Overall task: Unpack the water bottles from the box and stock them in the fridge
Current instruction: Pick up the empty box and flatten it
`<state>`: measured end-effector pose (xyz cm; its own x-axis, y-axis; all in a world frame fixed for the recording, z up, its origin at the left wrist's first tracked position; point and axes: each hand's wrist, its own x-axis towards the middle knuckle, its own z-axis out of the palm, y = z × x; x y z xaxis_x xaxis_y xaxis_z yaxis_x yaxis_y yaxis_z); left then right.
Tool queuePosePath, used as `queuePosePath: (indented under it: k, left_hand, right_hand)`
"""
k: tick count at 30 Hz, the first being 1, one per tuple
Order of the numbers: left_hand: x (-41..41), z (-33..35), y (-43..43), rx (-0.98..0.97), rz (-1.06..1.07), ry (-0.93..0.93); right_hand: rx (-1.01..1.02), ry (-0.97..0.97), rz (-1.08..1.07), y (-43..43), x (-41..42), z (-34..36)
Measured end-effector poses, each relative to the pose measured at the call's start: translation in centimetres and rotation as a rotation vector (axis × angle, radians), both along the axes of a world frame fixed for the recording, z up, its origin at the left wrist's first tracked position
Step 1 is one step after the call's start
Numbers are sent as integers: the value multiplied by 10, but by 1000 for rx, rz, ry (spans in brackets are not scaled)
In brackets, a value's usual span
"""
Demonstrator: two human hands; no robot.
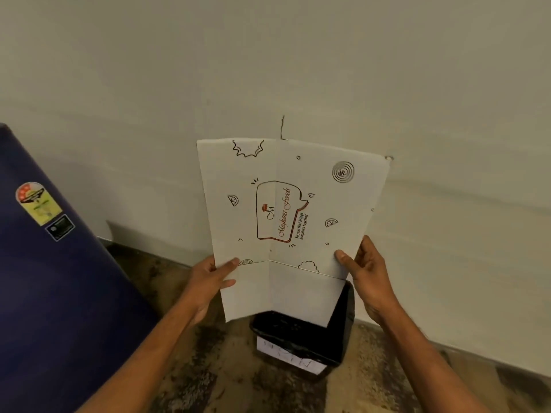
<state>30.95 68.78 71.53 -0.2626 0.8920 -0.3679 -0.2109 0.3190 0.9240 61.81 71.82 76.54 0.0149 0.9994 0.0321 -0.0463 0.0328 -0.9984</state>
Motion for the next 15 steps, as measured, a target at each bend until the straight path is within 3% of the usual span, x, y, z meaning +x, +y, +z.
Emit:
queuePosePath:
  k: [5, 15]
  left_hand:
    - [23, -43, 40, -22, 4, 34]
    - [86, -176, 93, -149, -3, 78]
  right_hand:
    - [-39, -180, -42, 33, 27, -40]
    - [-175, -282, -74, 92, 84, -160]
